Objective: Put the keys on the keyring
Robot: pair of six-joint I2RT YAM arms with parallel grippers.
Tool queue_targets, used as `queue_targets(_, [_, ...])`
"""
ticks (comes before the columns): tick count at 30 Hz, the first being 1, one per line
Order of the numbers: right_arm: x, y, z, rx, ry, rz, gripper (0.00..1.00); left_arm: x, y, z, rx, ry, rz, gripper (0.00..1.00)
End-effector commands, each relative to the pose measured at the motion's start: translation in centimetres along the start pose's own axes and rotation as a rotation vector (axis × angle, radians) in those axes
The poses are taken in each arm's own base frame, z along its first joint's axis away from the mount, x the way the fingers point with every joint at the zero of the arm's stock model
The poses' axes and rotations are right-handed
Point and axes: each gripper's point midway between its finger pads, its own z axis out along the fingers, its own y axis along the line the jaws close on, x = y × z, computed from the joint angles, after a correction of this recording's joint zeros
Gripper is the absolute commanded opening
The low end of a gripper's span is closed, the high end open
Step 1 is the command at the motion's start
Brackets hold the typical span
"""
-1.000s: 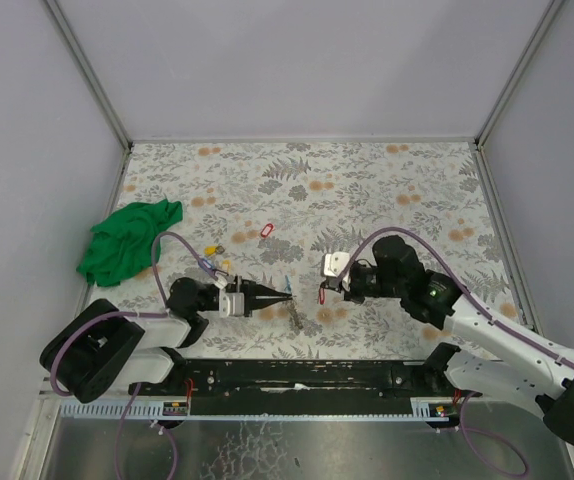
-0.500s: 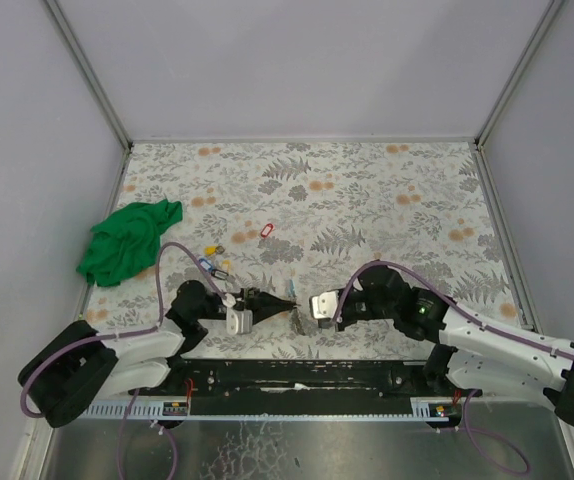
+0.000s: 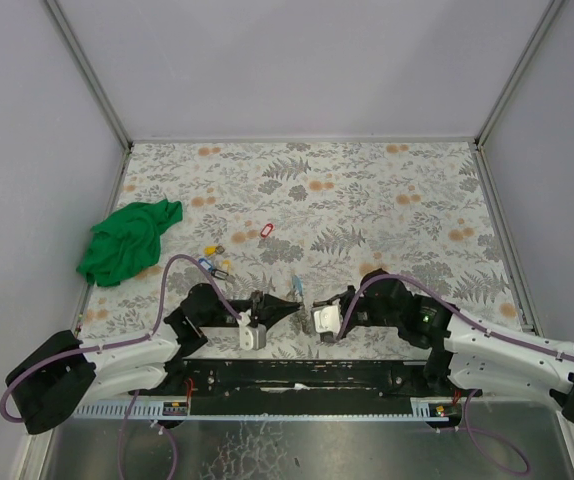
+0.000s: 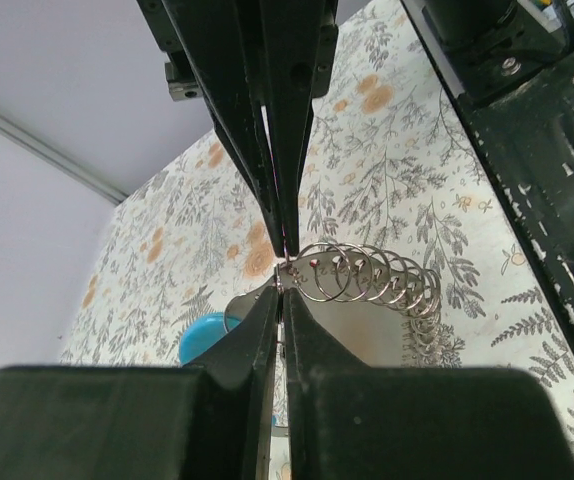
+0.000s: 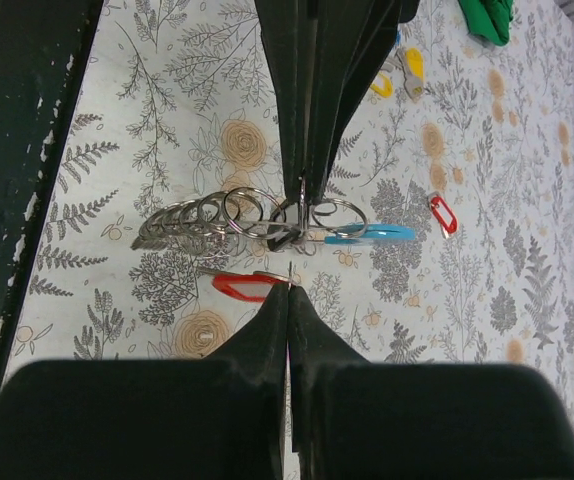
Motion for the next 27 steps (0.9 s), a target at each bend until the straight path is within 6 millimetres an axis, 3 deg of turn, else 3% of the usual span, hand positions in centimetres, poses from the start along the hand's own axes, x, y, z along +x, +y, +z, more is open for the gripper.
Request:
queue_targets(1, [-1.6,-1.4,-0.1,0.057,-0.050,-0.100,0.00,0.5,1.0,0.3,-0.025,0.049,0.055,0.00])
queue_targets(12, [-3.7,-2.6,-1.1,0.086,-0.107,-0.152,0.00,-1.7,2.0,0.5,-0.056,-0.034,0.094,0.00])
queue_targets(27, [-3.8,-2.8,-1.0,0.079,-0.093,-0.169,0.00,-2.2,2.2,0.7,-0.065,-0.063,0.092,0.00])
